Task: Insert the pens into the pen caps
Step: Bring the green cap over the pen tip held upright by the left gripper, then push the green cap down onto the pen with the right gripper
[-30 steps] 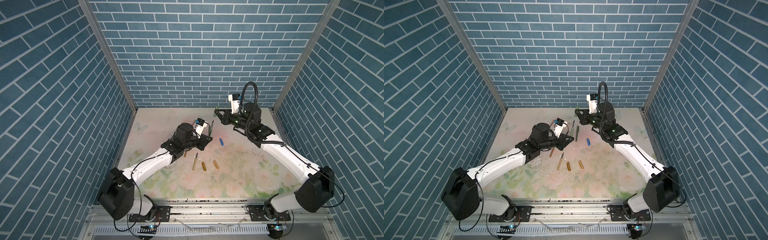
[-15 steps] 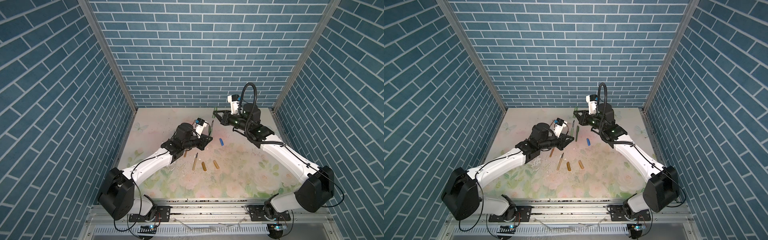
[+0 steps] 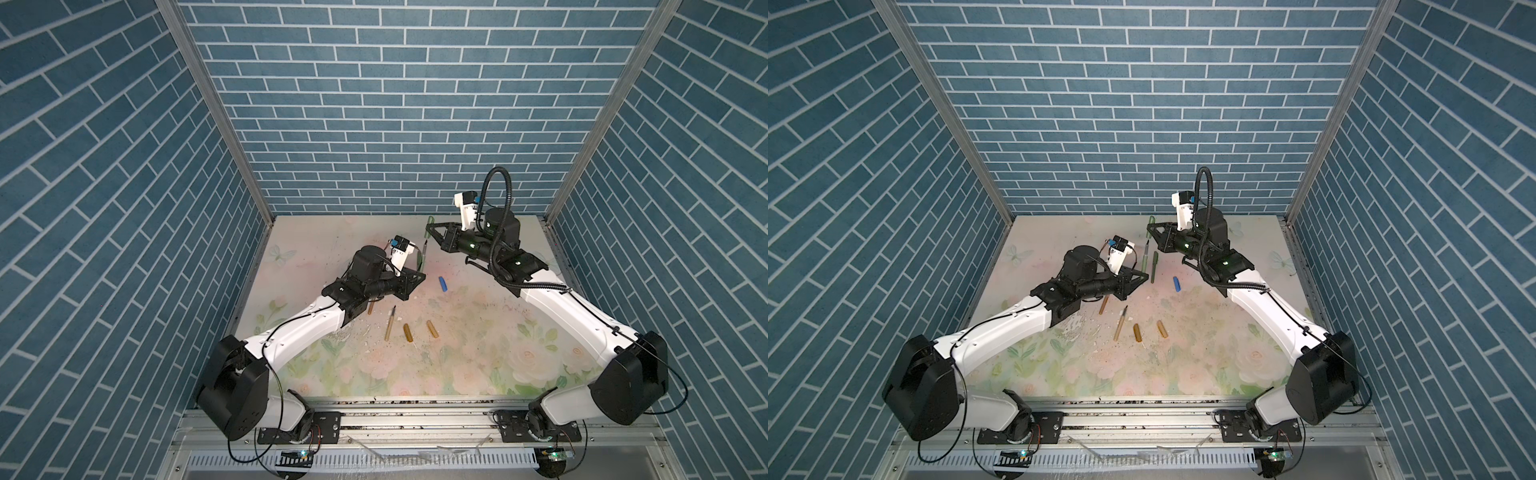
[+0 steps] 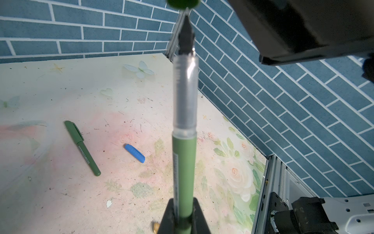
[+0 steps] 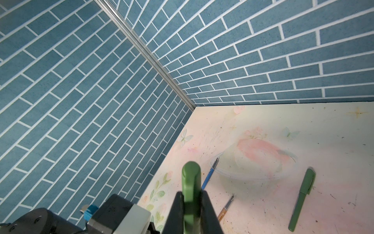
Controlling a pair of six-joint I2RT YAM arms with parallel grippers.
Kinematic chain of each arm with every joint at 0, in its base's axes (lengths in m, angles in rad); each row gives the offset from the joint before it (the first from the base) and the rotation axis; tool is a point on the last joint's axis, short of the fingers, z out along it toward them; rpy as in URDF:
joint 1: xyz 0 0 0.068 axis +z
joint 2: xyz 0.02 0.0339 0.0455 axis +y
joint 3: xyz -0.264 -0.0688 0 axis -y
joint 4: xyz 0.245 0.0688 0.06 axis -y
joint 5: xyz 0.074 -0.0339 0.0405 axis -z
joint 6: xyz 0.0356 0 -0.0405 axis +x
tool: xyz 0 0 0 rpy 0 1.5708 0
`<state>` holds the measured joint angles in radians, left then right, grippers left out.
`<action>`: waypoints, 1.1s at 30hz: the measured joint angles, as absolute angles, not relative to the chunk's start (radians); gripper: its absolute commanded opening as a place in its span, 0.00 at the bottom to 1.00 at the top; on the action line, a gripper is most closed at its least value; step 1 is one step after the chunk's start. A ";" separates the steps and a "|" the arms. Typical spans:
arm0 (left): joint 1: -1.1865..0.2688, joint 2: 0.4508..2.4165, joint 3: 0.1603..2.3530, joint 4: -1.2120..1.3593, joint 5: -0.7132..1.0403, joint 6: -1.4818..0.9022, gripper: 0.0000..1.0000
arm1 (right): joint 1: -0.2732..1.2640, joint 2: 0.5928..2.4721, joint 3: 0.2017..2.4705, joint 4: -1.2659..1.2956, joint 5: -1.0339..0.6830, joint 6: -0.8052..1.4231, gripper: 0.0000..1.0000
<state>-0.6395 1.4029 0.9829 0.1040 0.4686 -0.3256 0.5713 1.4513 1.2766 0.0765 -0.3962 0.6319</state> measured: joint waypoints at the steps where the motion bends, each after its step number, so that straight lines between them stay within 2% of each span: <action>1: -0.640 1.403 0.983 0.104 0.469 -0.325 0.00 | 0.571 1.451 1.274 0.075 -0.397 0.632 0.06; 33: -0.640 1.403 0.973 0.070 0.476 -0.355 0.00 | 0.582 1.447 1.193 0.109 -0.424 0.651 0.06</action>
<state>-0.6399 1.4029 0.9733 0.0696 0.4755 -0.3553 0.5823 1.4467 1.1931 0.1093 -0.4240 0.6510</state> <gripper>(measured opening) 0.131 0.142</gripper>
